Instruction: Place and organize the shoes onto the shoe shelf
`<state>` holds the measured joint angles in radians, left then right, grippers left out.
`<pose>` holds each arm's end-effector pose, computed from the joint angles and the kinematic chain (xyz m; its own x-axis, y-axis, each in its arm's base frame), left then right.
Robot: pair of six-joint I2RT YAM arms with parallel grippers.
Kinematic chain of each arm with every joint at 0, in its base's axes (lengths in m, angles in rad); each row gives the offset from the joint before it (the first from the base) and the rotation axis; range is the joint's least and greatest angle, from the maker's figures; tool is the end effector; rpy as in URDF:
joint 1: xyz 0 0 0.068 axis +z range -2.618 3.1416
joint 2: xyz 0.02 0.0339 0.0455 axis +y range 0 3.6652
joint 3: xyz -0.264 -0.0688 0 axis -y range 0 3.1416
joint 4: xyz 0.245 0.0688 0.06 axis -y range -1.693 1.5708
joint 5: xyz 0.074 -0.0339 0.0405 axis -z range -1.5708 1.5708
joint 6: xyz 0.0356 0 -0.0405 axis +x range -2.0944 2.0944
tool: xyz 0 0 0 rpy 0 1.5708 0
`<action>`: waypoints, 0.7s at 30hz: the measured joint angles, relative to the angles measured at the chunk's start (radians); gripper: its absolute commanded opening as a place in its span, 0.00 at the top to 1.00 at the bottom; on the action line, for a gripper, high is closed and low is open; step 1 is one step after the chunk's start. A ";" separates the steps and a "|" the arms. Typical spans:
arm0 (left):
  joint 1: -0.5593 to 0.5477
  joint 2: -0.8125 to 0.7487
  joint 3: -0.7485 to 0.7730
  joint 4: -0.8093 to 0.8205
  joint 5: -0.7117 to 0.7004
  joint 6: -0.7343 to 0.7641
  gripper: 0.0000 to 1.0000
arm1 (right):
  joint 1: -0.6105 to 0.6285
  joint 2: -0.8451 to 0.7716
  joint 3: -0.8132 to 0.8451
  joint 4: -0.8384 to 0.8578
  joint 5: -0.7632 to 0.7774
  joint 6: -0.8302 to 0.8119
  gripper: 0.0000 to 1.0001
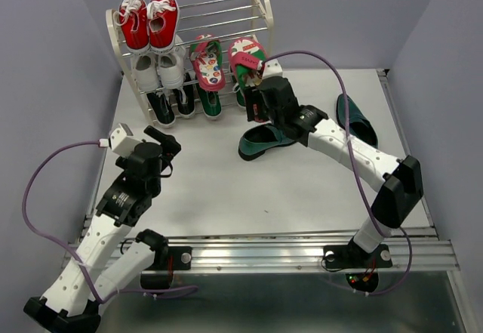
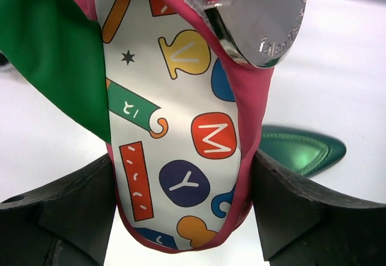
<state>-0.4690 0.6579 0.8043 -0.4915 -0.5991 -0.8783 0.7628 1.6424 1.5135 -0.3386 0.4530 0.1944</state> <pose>0.1358 -0.0463 0.3350 -0.1156 -0.6540 -0.7476 -0.2961 0.7412 -0.6025 0.2885 0.2542 0.3571 -0.3851 -0.1278 -0.9140 -0.2695 0.9628 -0.0211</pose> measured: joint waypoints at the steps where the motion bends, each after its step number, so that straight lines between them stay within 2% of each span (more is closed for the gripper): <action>1: 0.000 0.000 0.006 0.000 0.000 0.002 0.01 | -0.012 0.024 0.039 -0.002 -0.004 -0.006 0.98; 10: 0.000 0.000 0.031 -0.003 0.000 0.007 0.01 | -0.063 0.206 0.250 -0.100 -0.039 -0.011 0.98; 21: 0.000 -0.021 0.031 -0.024 -0.008 0.007 0.01 | -0.068 0.229 0.254 -0.108 -0.055 0.012 0.99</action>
<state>-0.4690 0.6369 0.8356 -0.5159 -0.6067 -0.8711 0.6949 1.8717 1.7679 -0.4465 0.3981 0.2062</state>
